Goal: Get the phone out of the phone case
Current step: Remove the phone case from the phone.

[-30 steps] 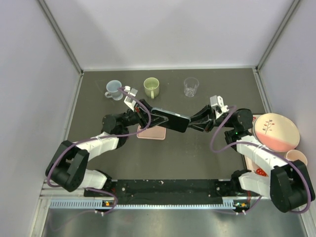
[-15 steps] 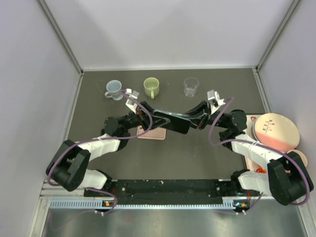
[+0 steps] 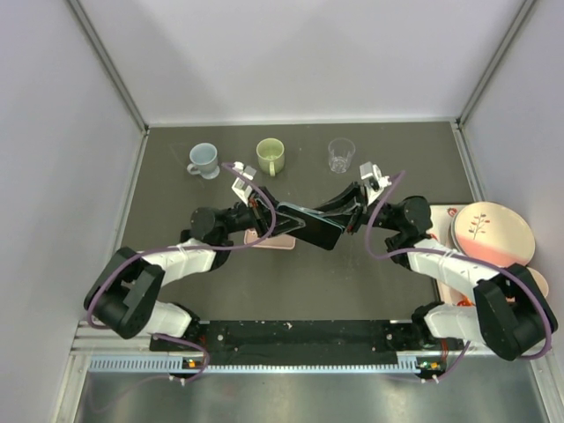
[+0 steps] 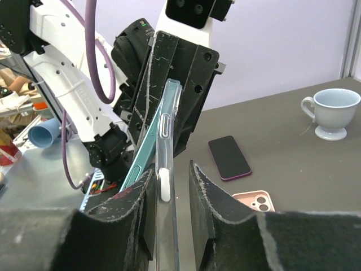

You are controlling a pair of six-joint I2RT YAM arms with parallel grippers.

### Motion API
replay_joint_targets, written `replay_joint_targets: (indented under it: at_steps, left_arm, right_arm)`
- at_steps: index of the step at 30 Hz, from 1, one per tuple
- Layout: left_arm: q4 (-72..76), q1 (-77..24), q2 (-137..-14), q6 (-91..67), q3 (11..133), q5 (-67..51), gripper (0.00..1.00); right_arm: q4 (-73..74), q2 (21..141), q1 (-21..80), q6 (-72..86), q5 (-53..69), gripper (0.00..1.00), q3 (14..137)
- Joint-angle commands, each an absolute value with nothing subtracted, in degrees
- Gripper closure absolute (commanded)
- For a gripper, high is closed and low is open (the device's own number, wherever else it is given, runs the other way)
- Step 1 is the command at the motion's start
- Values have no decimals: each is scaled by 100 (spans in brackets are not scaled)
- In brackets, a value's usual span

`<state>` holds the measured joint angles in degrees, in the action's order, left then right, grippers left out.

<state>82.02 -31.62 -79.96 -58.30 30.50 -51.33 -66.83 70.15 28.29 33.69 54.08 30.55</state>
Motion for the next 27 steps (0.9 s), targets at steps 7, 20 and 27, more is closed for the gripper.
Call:
replay_joint_targets:
  at_steps: [7, 20, 27]
  left_arm:
    - [9246, -2207, -7339, -5915, 2856, -5001, 100]
    - [9369, -1934, -7225, -6064, 2865, -4940, 100]
    - [9378, -1934, -7207, -6056, 2856, -4957, 100]
  right_arm:
    - [-7110, 7058, 2997, 3542, 4869, 63, 3445]
    - [-7295, 7576, 3252, 3621, 4790, 64, 3401]
    - [-6635, 7760, 3524, 3339, 5018, 64, 3621]
